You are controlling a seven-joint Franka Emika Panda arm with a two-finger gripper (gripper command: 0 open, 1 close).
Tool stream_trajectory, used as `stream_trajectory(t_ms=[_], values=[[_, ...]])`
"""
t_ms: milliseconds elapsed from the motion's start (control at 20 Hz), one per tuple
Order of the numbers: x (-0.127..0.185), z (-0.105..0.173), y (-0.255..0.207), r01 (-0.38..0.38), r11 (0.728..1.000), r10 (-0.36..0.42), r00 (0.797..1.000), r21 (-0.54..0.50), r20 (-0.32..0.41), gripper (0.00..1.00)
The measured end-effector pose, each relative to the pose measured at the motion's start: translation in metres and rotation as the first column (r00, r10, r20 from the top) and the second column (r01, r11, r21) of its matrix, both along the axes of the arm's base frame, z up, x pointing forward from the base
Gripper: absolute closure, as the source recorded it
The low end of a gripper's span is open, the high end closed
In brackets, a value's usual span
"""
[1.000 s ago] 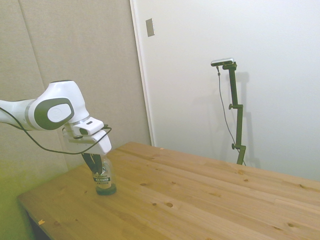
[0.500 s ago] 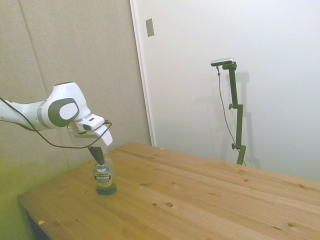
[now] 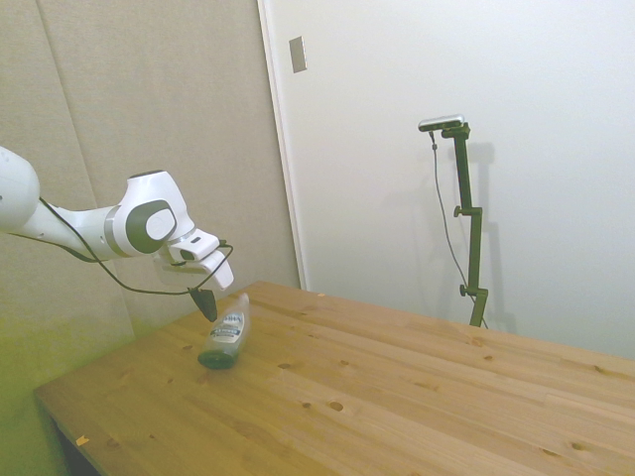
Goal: Knock down the dish soap
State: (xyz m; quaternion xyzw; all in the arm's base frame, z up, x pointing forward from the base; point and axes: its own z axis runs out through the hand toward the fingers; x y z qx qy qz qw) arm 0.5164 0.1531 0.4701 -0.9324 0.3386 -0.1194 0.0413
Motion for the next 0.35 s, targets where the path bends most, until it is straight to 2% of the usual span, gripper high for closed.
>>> stream_trajectory(t_ms=[350], values=[[0.021,-0.003,-0.004,0.049,0.998,-0.050,0.998,0.027,0.037,1.00]])
